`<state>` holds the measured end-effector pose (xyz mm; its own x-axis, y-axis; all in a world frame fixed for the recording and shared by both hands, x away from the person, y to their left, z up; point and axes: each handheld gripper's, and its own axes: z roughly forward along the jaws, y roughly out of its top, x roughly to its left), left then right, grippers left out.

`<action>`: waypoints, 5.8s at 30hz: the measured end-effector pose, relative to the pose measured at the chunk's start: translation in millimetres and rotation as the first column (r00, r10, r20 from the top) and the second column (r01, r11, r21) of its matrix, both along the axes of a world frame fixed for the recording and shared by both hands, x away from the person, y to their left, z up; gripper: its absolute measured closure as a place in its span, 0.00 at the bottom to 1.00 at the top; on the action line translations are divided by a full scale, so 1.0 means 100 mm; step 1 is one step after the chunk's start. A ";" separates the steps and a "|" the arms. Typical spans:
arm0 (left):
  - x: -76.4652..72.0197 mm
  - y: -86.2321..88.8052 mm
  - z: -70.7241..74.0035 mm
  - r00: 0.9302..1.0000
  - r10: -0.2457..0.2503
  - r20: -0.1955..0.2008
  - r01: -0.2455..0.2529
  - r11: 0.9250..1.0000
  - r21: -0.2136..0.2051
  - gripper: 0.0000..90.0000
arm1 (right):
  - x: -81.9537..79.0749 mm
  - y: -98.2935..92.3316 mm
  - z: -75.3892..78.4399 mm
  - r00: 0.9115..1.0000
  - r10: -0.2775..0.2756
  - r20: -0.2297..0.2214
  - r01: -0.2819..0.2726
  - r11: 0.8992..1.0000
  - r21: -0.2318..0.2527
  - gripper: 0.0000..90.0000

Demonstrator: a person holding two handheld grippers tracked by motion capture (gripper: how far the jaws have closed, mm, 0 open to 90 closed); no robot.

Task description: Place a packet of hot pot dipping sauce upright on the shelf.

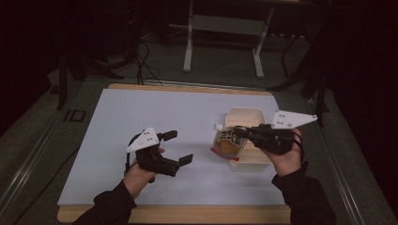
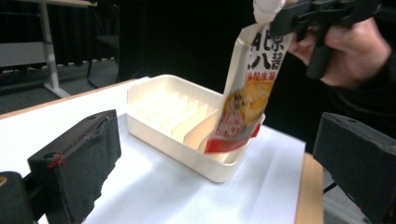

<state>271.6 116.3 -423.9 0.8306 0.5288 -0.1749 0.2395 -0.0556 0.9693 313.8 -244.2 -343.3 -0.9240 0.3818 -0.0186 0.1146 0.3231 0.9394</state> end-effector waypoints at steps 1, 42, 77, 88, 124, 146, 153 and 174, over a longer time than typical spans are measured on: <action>0.00 0.02 -0.02 1.000 0.004 0.013 -0.005 1.000 0.019 0.01 | 0.03 -0.03 0.01 1.000 -0.003 0.008 0.004 1.000 -0.001 0.98; -0.04 0.29 -0.43 1.000 0.029 0.004 -0.029 0.998 0.058 0.02 | 1.06 -0.49 -0.22 0.998 -0.055 0.022 0.058 0.984 -0.168 0.98; -0.03 0.30 -0.46 0.999 0.033 -0.014 -0.032 0.999 0.022 0.02 | 1.38 -0.16 -0.35 0.996 0.045 -0.072 -0.058 0.980 -0.189 0.97; -0.04 0.30 -0.48 0.999 0.025 -0.023 -0.025 1.000 0.014 0.02 | 1.46 -0.05 -0.56 0.991 0.063 -0.119 -0.092 0.964 -0.249 0.96; -0.06 0.28 -0.49 1.000 0.030 -0.004 -0.030 0.998 0.050 0.02 | 0.82 -0.31 -0.45 0.973 -0.132 -0.187 0.126 0.991 -0.047 0.54; -0.09 0.28 -0.48 1.000 0.030 0.004 -0.031 0.998 0.060 0.02 | 0.12 -0.09 -0.30 0.978 -0.168 -0.121 0.170 0.985 0.005 0.15; -0.10 0.29 -0.48 1.000 0.031 0.001 -0.031 0.998 0.061 0.02 | -0.13 -0.05 -0.35 0.978 -0.168 -0.119 0.172 0.985 0.018 0.15; -0.11 0.29 -0.49 1.000 0.024 0.002 -0.024 0.997 0.071 0.02 | -0.54 0.01 -0.70 0.976 -0.197 -0.092 0.200 0.979 0.028 0.16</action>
<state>260.8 145.1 -472.8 0.8176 0.5597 -0.1350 0.2404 -0.1188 0.9634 260.0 -242.9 -413.1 -0.8271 0.5567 0.0771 0.2557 0.2506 0.9337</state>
